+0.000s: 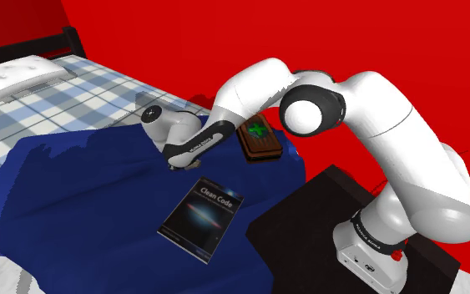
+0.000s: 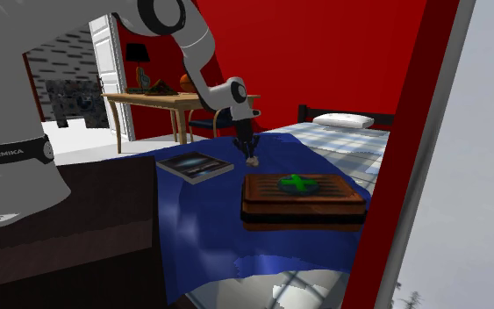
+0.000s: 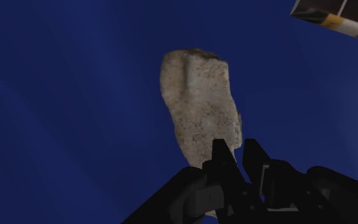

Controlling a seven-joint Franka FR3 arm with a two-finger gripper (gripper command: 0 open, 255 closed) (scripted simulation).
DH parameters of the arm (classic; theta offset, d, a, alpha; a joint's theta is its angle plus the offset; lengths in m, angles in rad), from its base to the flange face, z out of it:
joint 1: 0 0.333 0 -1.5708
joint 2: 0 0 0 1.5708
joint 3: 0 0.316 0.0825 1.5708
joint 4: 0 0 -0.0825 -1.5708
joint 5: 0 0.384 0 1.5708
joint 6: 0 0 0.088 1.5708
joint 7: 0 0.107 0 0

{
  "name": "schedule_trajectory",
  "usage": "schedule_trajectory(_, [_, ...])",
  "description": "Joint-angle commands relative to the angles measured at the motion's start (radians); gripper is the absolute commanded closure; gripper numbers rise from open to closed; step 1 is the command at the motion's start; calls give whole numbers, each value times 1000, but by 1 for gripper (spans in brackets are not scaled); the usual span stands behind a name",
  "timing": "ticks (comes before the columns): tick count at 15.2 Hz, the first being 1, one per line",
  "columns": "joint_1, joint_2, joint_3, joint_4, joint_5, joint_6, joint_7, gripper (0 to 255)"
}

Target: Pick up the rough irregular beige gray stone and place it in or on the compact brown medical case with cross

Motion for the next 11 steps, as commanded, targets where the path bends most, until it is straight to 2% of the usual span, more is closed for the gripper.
schedule_trajectory(1, [2,4,2,-3,1,1,1,255])
schedule_trajectory(4, [1,8,2,2,1,1,-2,255])
schedule_trajectory(11, [-9,-71,15,-42,12,-34,-15,255])
